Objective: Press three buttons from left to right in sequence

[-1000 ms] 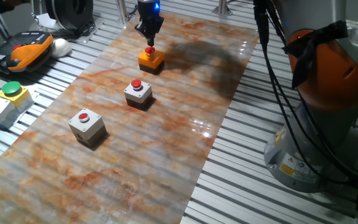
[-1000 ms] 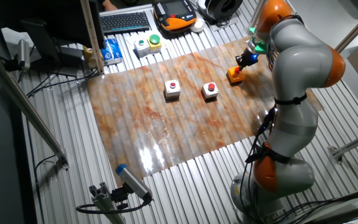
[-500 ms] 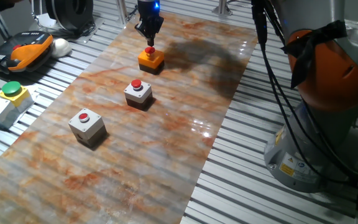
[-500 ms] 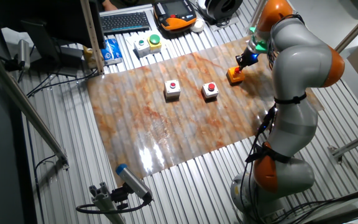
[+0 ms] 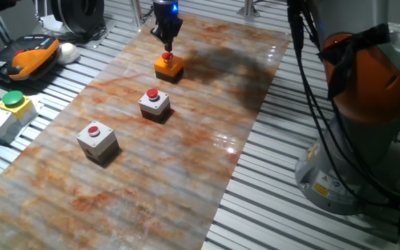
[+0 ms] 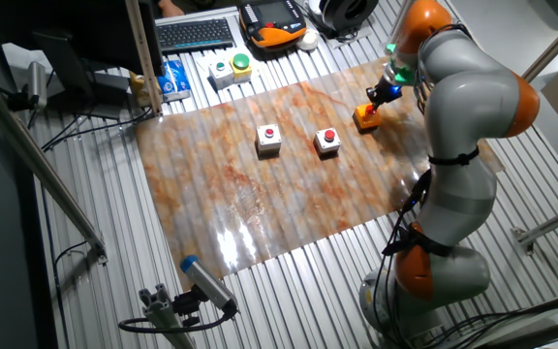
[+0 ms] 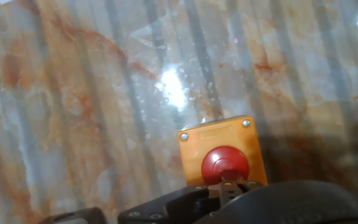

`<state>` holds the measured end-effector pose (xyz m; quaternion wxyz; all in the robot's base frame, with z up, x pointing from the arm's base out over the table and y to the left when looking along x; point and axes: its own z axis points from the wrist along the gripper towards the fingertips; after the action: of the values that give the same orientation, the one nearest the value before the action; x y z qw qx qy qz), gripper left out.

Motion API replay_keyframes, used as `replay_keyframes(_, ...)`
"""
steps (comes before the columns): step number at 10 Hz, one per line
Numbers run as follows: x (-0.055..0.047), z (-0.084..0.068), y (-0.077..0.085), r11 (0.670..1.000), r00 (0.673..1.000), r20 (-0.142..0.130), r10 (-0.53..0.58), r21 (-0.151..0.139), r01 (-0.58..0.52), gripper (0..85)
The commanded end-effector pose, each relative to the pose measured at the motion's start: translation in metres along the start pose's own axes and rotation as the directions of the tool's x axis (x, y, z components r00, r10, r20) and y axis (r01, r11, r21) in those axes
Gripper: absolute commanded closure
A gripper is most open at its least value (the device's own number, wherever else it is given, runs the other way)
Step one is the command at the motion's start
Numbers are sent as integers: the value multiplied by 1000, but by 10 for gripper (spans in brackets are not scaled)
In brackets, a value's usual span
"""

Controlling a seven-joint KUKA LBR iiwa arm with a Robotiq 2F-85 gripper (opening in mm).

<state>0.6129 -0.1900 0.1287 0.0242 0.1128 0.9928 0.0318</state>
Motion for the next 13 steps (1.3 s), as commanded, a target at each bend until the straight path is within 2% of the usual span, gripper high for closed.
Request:
replay_keyframes(1,0,0,0,1000,1000,4,-1,4,1,850)
replay_keyframes(4,-1,-1,-2,998,999,42,-30,62,27,850)
replay_keyframes(7,-4,-3,-2,998,999,40,-33,59,31,850)
replay_keyframes(10,-9,2,-3,998,999,32,-40,50,38,850)
replay_keyframes(13,-12,8,-3,998,998,37,-40,53,38,850)
